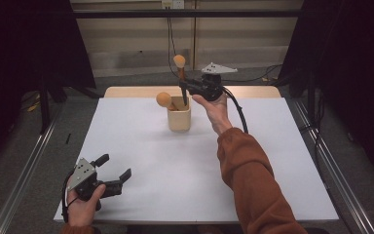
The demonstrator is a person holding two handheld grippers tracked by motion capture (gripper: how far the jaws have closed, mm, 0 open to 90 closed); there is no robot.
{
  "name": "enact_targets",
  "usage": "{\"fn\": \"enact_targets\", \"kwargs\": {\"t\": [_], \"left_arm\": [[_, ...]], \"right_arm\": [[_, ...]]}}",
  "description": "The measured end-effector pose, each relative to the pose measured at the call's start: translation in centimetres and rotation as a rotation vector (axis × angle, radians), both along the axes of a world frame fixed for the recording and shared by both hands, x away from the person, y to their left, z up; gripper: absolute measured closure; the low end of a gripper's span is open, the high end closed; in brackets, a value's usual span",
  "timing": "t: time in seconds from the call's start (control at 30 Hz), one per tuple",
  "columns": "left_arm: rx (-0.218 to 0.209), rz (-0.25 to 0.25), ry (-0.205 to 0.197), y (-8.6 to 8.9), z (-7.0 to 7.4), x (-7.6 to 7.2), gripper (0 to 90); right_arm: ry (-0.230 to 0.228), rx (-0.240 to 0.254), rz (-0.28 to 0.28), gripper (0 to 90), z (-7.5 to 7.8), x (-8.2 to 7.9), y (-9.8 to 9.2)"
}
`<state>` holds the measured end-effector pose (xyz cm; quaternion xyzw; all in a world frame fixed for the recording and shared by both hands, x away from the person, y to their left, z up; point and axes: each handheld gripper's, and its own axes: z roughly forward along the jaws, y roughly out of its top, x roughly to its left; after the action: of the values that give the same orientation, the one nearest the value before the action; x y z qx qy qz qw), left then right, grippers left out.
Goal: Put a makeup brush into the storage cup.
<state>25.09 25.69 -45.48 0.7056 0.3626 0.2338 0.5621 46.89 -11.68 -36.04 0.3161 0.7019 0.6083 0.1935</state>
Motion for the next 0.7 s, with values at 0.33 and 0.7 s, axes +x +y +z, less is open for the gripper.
{"fn": "enact_targets", "kwargs": {"t": [0.33, 0.7], "left_arm": [[0.003, -0.004, 0.001, 0.0, 0.0, 0.1, 3.9], [0.006, -0.007, 0.003, 0.0, 0.0, 0.1, 3.9]], "right_arm": [[0.03, 0.002, 0.0, 74.8, -1.5, 0.1, 0.1], [0.053, 0.002, -0.002, 74.8, -3.1, 0.0, -0.2]]}}
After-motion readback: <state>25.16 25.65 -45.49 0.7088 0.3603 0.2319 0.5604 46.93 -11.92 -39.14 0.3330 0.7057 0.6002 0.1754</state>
